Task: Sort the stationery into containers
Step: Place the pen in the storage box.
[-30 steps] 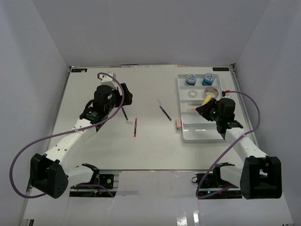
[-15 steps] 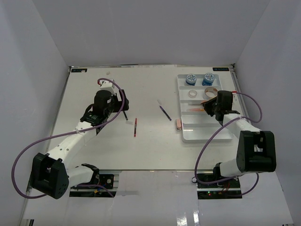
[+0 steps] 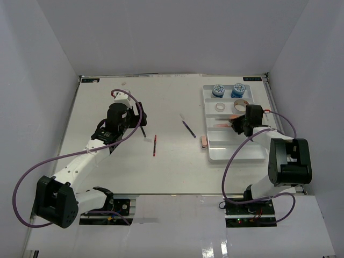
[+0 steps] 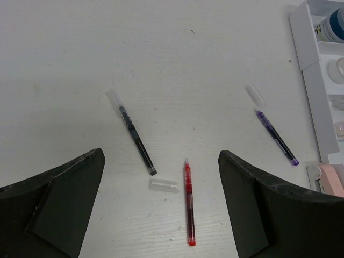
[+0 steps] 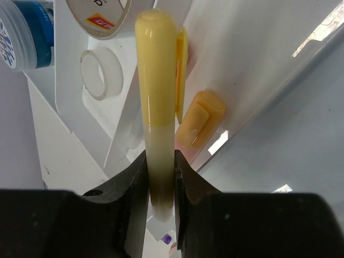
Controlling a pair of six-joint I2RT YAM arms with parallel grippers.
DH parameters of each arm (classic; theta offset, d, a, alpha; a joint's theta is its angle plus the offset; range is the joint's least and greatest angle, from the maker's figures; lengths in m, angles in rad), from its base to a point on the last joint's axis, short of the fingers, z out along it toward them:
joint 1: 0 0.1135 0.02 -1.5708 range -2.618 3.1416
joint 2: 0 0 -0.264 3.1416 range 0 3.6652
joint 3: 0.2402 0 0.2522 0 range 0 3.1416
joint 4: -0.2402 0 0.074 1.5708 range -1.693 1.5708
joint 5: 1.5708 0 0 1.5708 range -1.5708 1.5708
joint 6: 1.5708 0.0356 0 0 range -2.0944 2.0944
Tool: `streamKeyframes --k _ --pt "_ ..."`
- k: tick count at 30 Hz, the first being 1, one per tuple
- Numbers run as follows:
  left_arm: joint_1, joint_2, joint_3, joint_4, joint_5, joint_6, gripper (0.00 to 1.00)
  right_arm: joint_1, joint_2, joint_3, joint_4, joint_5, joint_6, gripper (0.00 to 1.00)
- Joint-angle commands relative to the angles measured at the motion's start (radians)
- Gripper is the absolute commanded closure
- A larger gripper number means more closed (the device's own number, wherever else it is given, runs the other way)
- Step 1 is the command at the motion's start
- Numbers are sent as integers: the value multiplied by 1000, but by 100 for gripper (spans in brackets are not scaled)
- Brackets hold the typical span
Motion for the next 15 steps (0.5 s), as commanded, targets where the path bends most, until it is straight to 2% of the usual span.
streamKeyframes --k 1,9,15 --pt "5 -33 -12 15 0 9 2 -3 16 30 56 37 36 77" --pt "5 -30 -13 16 -6 9 2 -3 75 23 84 15 66 72" --pt "7 -31 -13 16 -6 9 2 -3 80 20 104 -3 59 64"
